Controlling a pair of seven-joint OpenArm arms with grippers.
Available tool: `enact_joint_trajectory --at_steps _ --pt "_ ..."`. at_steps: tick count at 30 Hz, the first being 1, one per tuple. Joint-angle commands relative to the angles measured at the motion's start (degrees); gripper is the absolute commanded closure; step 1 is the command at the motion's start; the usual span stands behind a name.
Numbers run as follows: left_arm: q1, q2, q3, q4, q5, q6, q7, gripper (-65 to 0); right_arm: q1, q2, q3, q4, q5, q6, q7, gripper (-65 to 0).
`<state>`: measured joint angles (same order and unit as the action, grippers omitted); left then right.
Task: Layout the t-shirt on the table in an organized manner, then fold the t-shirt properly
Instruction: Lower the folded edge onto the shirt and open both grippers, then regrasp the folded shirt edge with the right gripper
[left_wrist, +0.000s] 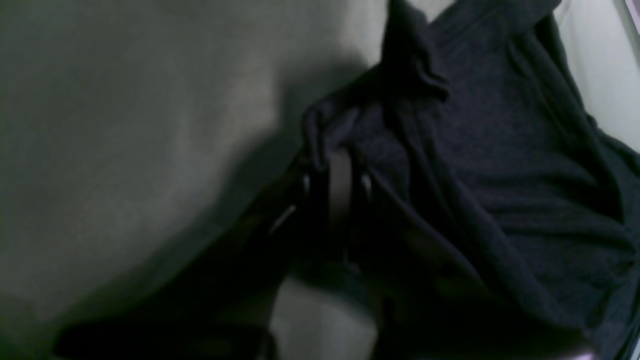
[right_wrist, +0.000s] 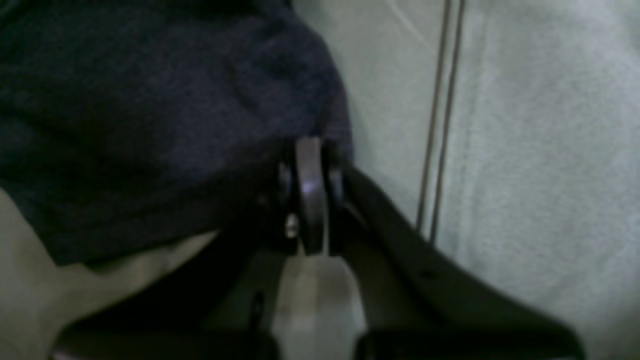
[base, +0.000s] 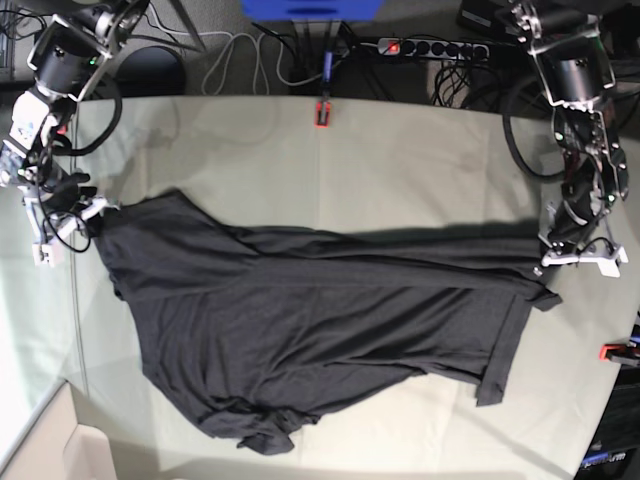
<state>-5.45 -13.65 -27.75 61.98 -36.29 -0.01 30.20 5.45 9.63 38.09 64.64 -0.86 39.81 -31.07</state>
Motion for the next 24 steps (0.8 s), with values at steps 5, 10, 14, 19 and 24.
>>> enact_joint_trajectory --at_steps 5,10,14,19,24 --pt "-0.9 -1.1 -0.3 1.0 -0.2 -0.3 -1.1 -0.1 -1.7 0.5 0.1 8.5 1.2 0.2 1.2 0.0" --pt "-0.8 -1.1 -0.3 1.0 -0.1 -0.3 -1.1 -0.1 -1.8 -1.1 -0.1 15.6 1.2 0.2 1.0 0.0" --pt "-0.7 -1.1 -0.3 1.0 -0.1 -0.3 -1.1 -0.1 0.5 -1.3 -1.0 17.2 1.2 0.2 -1.9 0.0" --pt "-0.7 -1.1 -0.3 0.9 0.1 -0.3 -1.1 -0.1 6.1 -1.5 -5.1 17.2 1.2 0.2 -4.1 0.0" --pt "-0.7 -1.1 -0.3 0.7 0.2 -0.3 -1.1 -0.1 12.9 -2.5 -9.4 15.1 0.9 0.2 -7.0 0.0"
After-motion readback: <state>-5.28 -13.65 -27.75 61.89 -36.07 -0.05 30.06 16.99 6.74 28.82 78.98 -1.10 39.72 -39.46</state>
